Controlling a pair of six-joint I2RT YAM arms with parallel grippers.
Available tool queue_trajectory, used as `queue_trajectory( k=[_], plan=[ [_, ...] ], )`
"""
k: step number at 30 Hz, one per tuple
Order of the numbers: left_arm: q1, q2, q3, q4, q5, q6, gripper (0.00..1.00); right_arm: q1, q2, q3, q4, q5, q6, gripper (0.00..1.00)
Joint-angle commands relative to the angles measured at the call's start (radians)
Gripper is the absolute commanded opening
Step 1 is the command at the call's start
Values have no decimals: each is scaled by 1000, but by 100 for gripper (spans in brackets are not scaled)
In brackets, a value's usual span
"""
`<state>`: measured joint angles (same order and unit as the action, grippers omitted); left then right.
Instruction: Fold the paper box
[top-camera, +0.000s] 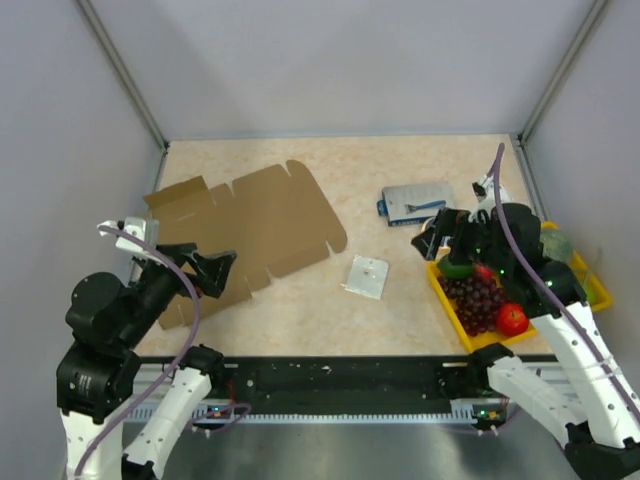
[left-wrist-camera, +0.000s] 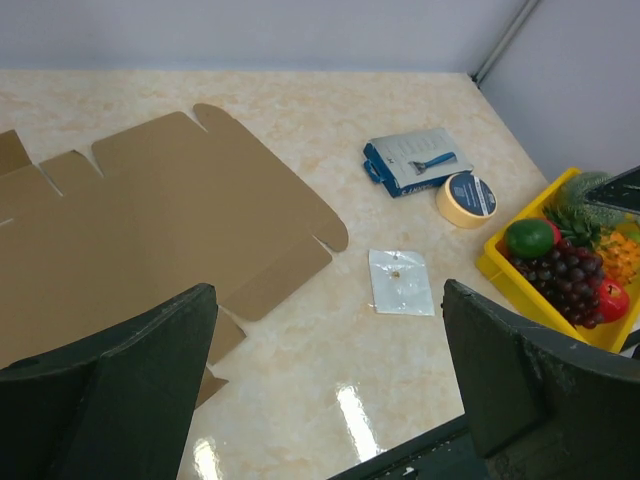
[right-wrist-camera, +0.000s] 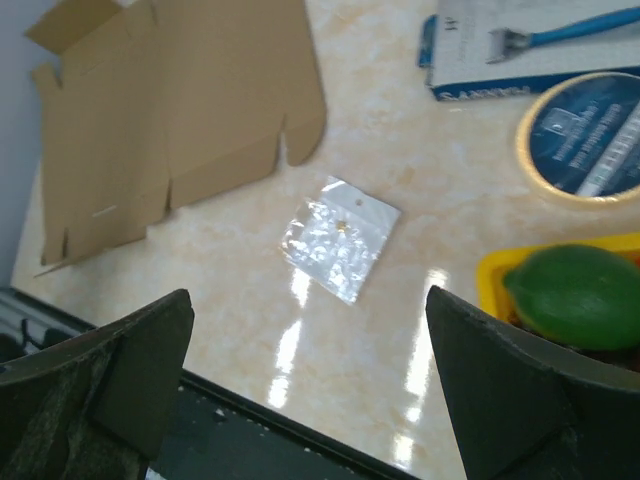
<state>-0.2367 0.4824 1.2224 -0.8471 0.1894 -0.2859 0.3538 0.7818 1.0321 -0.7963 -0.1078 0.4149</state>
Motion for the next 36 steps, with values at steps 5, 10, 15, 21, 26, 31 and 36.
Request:
queue_trajectory(
  k=[5,10,15,21,26,31,36],
  plan=[
    [-4,1,104,-67,-112,59,98,516,210,-193,678,104,445,99],
    [-3,-40,132,-89,-157,60,98,711,502,-193,917,224,807,99],
    [-3,-73,106,-79,-134,44,98,829,791,-58,950,246,1091,99],
    [-3,-87,94,-86,-130,47,98,847,1049,137,982,146,1205,93],
    [-4,-96,62,-76,-82,16,98,860,1194,325,829,188,1136,88],
    [-3,-107,49,-76,-80,13,98,872,1275,318,917,123,1214,64],
    [-3,-102,48,-70,-74,5,98,872,1344,374,908,111,1207,65]
  ],
)
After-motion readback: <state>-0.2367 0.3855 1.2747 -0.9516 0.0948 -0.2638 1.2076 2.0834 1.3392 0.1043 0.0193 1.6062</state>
